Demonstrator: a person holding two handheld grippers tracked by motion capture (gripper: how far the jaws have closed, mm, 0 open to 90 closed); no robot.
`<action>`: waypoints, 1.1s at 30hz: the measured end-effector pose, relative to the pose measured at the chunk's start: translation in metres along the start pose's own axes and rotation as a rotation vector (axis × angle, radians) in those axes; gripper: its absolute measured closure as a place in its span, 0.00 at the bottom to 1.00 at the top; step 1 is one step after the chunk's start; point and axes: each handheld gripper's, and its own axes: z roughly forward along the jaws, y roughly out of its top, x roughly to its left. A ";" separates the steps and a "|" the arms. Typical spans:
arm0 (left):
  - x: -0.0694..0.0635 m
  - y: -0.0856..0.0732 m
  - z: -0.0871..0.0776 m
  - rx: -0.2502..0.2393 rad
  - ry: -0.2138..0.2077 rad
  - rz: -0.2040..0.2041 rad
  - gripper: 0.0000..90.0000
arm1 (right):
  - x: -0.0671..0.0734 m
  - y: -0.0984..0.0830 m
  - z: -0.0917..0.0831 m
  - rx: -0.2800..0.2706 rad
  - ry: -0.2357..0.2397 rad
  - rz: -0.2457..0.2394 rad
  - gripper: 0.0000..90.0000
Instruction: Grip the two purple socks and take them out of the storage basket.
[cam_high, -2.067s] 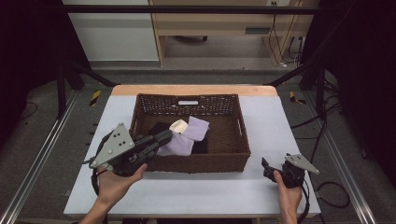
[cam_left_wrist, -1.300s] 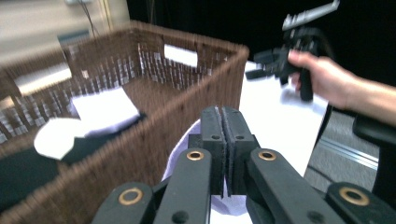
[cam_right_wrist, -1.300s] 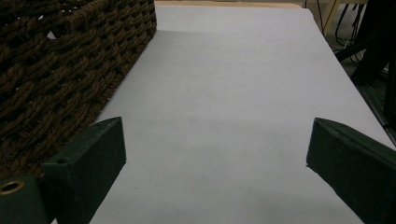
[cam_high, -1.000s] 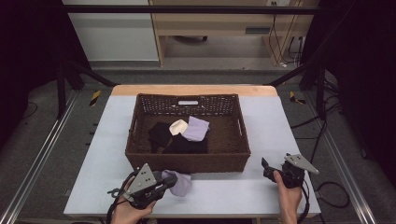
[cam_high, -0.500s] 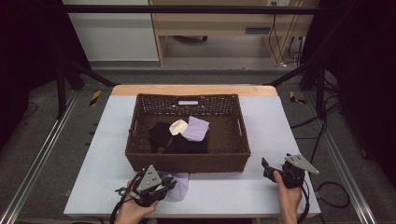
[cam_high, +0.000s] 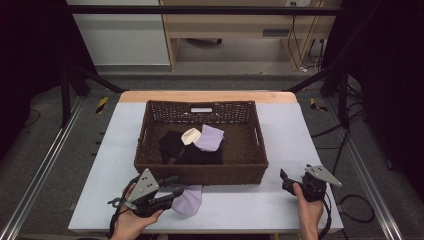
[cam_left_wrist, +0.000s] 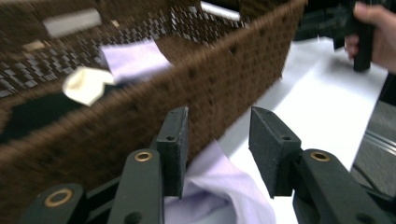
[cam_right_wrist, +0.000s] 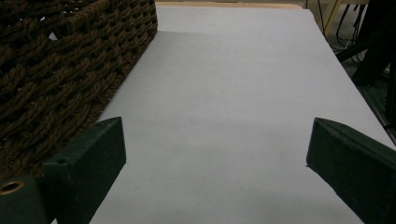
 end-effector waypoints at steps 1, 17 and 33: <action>0.001 0.004 -0.002 -0.010 0.004 0.002 0.64 | 0.000 0.000 0.000 0.000 -0.001 -0.001 0.06; 0.027 0.065 0.004 -0.104 0.051 -0.002 0.62 | 0.000 0.000 0.000 0.001 -0.003 0.003 0.06; 0.050 0.112 0.062 -0.071 0.087 0.007 0.62 | 0.000 0.000 0.001 0.010 0.002 0.000 0.06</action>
